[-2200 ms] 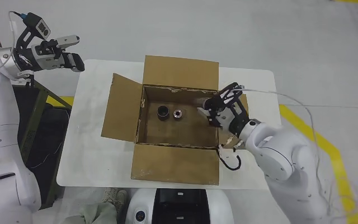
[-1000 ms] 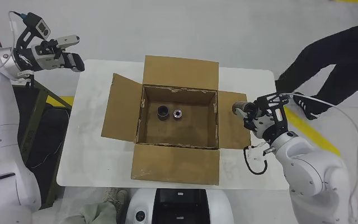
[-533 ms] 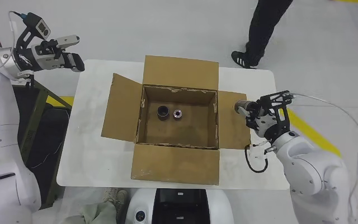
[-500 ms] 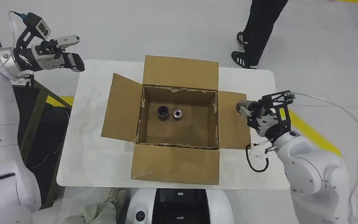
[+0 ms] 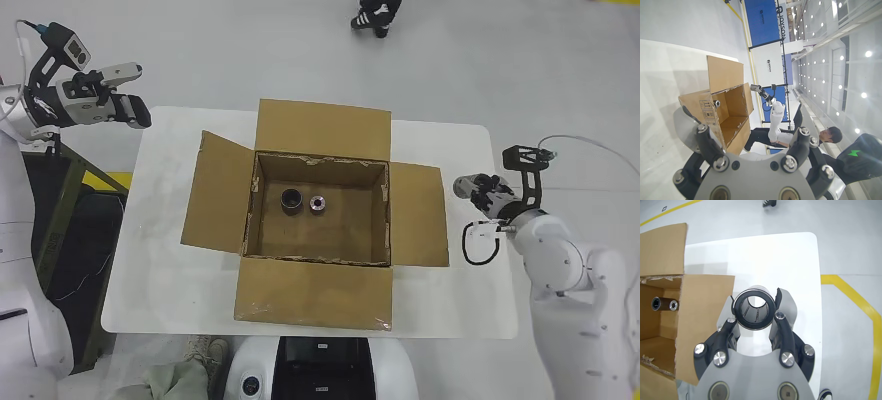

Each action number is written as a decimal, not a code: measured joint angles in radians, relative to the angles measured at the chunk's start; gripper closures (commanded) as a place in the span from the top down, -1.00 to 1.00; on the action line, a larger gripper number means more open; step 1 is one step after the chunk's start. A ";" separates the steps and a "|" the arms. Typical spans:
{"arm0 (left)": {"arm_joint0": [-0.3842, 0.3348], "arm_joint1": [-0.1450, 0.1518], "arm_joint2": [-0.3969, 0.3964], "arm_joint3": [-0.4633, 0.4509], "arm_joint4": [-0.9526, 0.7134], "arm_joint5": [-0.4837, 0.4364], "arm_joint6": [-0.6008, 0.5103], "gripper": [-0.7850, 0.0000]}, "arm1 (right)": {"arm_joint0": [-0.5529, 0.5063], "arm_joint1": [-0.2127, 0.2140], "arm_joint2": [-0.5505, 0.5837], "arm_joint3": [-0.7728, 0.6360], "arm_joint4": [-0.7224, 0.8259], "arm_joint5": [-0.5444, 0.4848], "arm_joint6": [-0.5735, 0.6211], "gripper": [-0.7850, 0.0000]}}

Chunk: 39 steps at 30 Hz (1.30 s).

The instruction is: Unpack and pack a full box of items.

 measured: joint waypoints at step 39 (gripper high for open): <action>0.000 0.000 0.000 0.000 0.000 0.000 0.000 1.00 | 0.265 -0.005 -0.140 0.565 -0.046 0.061 -0.023 -0.07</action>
